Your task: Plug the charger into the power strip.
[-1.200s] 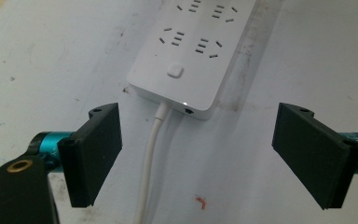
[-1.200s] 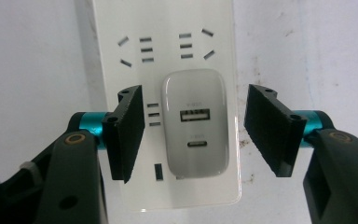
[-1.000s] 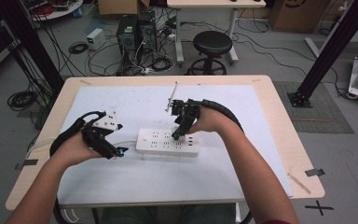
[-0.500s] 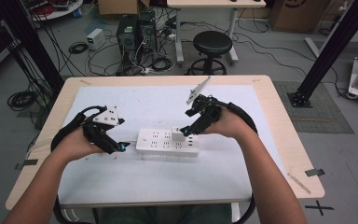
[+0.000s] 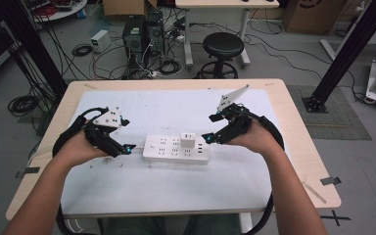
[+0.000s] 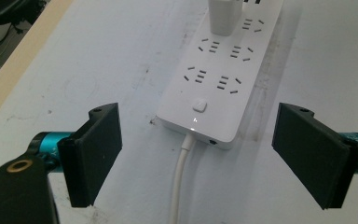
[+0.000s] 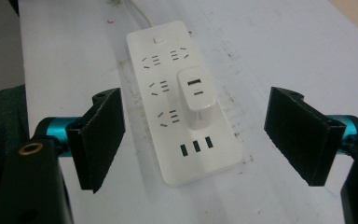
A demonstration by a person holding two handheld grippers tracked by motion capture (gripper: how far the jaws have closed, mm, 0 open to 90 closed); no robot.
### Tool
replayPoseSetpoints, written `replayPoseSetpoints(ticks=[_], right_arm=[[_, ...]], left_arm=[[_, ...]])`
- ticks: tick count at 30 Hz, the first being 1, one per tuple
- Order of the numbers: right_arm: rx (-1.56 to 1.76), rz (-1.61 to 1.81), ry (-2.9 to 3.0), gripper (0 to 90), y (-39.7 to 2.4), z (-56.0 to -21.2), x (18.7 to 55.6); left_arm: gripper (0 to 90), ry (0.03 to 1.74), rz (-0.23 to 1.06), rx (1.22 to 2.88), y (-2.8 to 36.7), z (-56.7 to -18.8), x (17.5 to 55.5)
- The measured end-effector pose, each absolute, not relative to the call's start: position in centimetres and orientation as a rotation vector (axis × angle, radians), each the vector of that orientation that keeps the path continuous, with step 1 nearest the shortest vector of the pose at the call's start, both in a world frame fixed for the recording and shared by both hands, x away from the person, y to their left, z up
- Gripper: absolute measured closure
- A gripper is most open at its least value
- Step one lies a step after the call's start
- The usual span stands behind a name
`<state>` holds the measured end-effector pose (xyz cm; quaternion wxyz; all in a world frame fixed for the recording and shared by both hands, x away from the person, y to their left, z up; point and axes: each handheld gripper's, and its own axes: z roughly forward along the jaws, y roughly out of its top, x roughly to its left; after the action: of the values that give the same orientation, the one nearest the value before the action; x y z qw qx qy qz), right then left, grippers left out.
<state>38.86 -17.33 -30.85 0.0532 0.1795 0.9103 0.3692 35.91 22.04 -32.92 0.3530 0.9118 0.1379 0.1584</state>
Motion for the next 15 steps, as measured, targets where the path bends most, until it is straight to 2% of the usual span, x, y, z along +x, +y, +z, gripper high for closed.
replayPoseSetpoints(ticks=[15], right_arm=[[0.584,1.11,2.756,20.7,-18.14,-31.35,39.17]], left_arm=[[15.8,0.372,0.429,2.293,22.48,-32.44,35.98]])
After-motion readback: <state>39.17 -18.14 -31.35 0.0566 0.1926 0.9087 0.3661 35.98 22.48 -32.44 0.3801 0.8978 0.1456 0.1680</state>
